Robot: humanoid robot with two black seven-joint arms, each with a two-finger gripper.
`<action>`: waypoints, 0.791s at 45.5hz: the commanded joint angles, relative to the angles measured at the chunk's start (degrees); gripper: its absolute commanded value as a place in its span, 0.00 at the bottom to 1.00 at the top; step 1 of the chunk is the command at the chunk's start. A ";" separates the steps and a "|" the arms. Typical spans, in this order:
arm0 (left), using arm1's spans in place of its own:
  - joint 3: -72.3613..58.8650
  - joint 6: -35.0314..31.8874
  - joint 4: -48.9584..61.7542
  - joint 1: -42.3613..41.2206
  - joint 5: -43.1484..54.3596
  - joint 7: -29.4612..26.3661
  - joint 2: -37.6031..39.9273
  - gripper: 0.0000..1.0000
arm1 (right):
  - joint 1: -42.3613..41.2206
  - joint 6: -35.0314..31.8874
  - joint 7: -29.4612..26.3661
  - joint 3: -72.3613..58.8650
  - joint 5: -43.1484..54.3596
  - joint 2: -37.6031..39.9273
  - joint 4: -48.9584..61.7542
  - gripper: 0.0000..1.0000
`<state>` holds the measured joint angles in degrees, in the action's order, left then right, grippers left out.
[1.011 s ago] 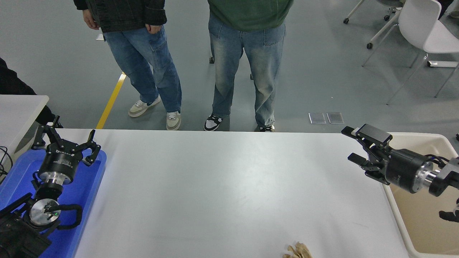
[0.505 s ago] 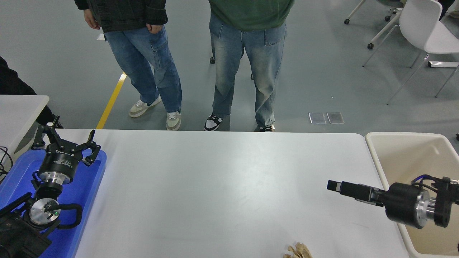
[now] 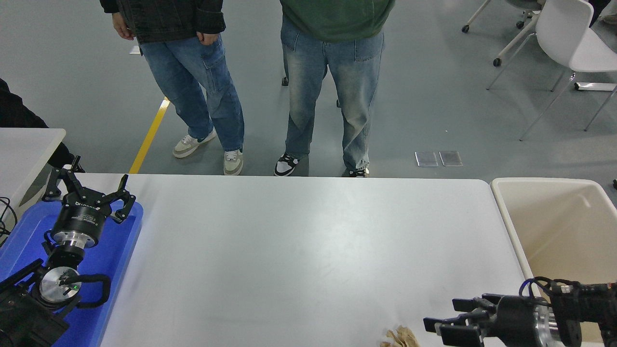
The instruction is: Clean the table surface
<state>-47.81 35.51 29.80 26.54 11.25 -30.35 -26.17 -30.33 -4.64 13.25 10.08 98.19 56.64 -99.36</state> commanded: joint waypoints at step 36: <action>0.00 0.00 0.00 0.00 0.00 0.02 -0.02 1.00 | 4.23 11.76 -0.33 -7.18 2.62 -12.08 13.23 0.99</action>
<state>-47.81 35.51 29.79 26.56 11.25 -30.39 -26.18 -27.02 4.49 12.94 4.08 100.68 45.61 -88.95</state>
